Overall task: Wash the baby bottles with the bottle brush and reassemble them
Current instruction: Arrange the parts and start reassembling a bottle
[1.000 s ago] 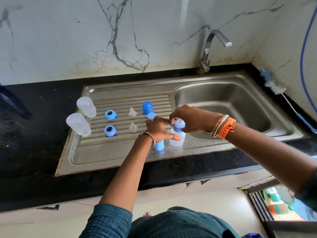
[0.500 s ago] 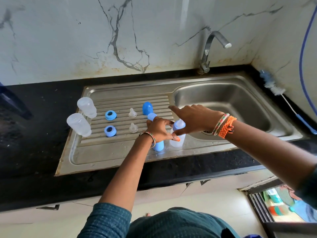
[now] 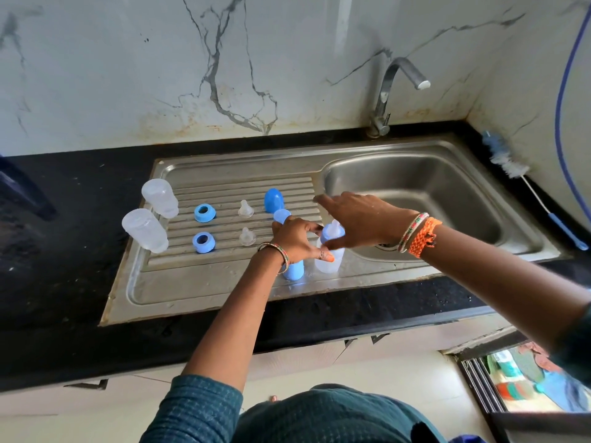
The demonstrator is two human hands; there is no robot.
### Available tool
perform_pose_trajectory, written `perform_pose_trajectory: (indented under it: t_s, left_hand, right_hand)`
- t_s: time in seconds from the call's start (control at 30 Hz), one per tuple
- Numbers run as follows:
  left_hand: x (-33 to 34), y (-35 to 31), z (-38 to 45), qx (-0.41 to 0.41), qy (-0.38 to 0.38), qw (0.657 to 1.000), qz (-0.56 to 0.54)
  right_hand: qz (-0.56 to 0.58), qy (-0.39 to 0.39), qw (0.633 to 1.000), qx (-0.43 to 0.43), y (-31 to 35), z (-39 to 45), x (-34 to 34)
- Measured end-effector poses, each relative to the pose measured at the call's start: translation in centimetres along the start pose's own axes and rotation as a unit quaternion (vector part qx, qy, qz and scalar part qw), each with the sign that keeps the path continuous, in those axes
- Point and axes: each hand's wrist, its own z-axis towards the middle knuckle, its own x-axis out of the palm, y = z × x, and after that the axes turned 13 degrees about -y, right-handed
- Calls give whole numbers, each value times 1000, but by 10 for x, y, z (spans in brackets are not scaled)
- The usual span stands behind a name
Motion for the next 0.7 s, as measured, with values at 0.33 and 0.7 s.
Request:
perform_pose_trajectory:
  t_s: [0.33, 0.7]
  left_hand:
    - [1, 2, 2, 5, -2, 1000, -1]
    - [2, 2, 1, 16, 3, 1000, -5]
  right_hand:
    - [13, -1, 1000, 26, -1, -2, -7]
    - [126, 67, 990, 3, -11, -5, 2]
